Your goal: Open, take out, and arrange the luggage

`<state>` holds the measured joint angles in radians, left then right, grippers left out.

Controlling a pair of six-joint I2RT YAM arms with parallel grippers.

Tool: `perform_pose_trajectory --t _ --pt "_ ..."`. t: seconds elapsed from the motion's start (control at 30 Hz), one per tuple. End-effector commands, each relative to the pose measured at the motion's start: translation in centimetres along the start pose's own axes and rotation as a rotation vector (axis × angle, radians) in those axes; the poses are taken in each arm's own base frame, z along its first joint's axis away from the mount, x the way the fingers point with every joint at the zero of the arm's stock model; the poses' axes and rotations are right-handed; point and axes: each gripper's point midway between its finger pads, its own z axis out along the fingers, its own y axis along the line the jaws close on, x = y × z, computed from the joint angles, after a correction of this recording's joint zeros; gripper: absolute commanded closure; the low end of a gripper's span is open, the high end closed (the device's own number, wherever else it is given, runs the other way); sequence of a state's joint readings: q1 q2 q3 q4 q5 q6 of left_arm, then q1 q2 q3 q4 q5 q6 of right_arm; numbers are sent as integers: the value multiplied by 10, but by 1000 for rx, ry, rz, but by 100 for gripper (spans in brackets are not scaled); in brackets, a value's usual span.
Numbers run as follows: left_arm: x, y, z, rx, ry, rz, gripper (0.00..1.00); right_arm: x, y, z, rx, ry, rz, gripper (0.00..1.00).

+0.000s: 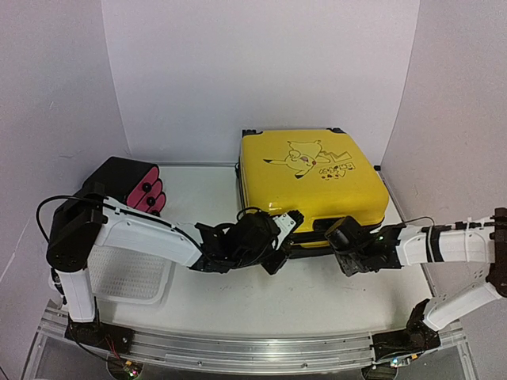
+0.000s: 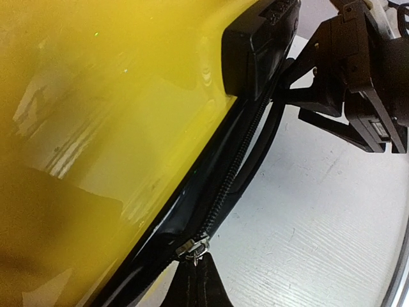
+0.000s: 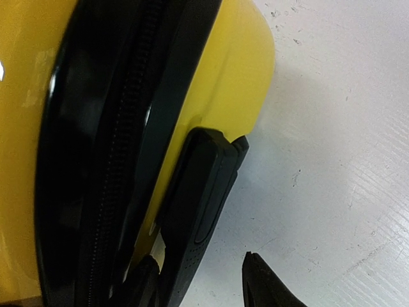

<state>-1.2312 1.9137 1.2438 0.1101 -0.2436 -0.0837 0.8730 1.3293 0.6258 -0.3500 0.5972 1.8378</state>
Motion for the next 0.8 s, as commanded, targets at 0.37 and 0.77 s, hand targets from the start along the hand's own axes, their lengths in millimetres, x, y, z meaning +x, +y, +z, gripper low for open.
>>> perform_pose_trajectory --t 0.37,0.77 --pt "-7 43 -49 -156 -60 3 100 -4 -21 22 69 -94 12 100" --pt "-3 156 -67 -305 -52 -79 100 -64 -126 -10 228 -105 -327 100"
